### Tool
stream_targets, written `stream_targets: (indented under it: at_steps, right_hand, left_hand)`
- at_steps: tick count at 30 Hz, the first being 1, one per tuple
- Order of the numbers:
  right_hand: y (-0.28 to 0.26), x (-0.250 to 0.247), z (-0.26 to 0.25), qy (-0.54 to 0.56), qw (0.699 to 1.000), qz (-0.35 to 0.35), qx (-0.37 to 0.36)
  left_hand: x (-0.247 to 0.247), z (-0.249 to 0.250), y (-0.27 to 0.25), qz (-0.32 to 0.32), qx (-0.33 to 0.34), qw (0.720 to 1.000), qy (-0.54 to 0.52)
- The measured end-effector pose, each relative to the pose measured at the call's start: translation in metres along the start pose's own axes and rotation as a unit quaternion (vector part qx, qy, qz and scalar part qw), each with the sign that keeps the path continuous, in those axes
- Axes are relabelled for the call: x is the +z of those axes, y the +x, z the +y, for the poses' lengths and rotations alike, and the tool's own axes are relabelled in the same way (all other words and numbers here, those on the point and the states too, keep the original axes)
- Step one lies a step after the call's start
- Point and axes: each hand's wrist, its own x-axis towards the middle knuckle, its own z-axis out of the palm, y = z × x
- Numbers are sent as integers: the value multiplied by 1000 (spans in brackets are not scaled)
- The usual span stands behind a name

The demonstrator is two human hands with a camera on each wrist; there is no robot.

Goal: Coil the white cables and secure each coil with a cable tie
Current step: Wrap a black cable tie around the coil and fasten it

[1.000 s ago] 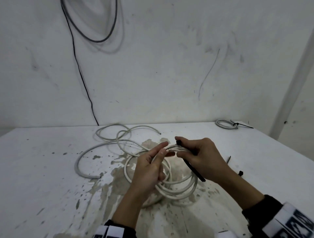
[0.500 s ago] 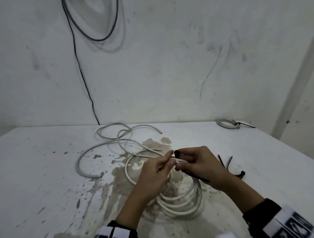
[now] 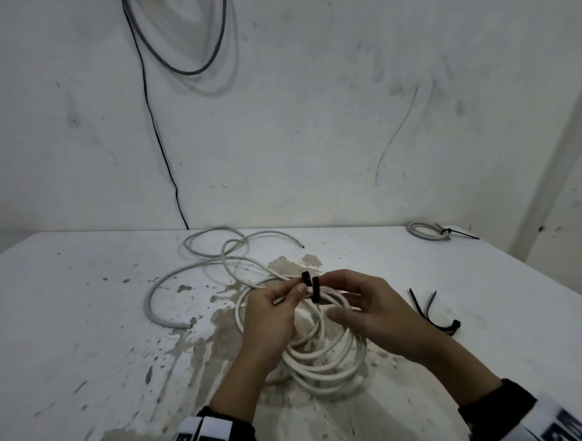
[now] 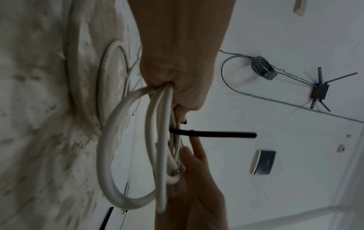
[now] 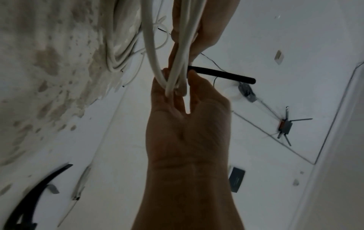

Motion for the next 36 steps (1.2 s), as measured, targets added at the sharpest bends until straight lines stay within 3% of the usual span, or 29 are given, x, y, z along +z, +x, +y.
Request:
stream_targets:
  at_steps: [6,11,14,18,29,36]
  right_hand:
    - [8,15,-2,-75,995,62,-38]
    - [10,27,-9,29,992,121,5]
    - [13,28,-13,108,986,120,41]
    - [15,28,-14,130,981,136,50]
    - [18,33,-10,119,979,159,48]
    - [17,33,-11,125,977,166,46]
  left_hand:
    - [-5,6,0,-7,-15,999,-40]
    - [-6,7,-1,1,-18,999,-45]
    - [-7,7,0,4,-17,999,-48]
    - [-8,8,1,2,-14,998,-57]
    - [-11,6,4,6,-23,998,-65]
    - [-11,3,4,3,7,999,-43]
